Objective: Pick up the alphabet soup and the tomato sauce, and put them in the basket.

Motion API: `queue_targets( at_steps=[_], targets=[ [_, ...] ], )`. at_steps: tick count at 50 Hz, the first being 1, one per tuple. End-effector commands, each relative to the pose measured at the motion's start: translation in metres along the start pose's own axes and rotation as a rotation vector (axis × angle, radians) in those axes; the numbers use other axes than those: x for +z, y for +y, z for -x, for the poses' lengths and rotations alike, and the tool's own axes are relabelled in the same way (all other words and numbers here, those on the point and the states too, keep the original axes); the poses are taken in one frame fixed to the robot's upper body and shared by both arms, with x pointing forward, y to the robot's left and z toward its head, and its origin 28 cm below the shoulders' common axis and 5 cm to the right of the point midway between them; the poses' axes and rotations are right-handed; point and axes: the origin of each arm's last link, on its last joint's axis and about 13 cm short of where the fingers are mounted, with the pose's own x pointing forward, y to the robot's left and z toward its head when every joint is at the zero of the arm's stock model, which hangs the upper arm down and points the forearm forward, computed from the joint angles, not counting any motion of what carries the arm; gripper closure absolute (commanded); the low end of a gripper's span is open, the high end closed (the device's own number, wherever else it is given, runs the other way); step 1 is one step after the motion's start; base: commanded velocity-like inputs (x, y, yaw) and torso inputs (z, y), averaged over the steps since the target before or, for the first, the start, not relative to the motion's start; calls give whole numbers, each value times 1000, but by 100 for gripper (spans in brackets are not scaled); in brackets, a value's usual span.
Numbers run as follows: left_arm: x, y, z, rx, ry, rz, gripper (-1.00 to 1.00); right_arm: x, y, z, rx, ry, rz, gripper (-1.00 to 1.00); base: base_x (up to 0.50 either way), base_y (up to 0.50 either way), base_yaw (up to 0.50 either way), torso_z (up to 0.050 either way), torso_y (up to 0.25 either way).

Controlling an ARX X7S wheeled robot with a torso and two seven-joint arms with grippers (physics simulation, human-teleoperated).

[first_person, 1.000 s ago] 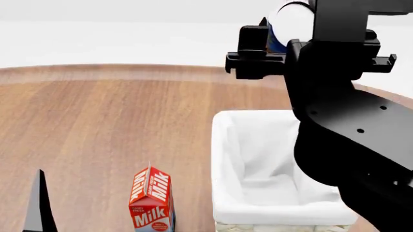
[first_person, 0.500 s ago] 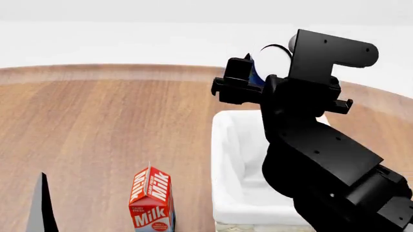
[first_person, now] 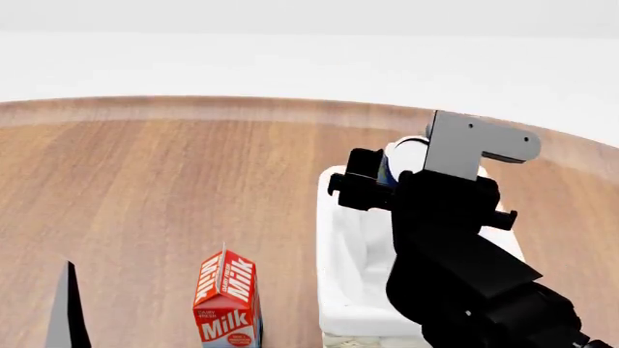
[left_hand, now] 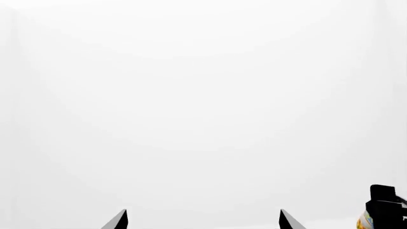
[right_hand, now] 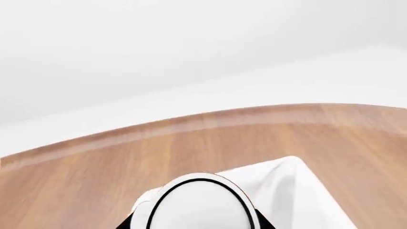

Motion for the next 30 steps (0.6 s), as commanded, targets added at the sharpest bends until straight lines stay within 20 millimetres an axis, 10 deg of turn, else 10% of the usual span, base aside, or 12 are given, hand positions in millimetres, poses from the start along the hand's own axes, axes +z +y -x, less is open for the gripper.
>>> queue_targets(
  at_steps=[1,30],
  targets=[
    [-4,-1,1,-5,7,0,-100,-14,-7,-6,-27,21,40,100,0,0,0,0,0],
    [-4,-2,0,-5,11,1,-100,-49,-27,-15,-83,86,36,100,0,0,0,0,1]
  ],
)
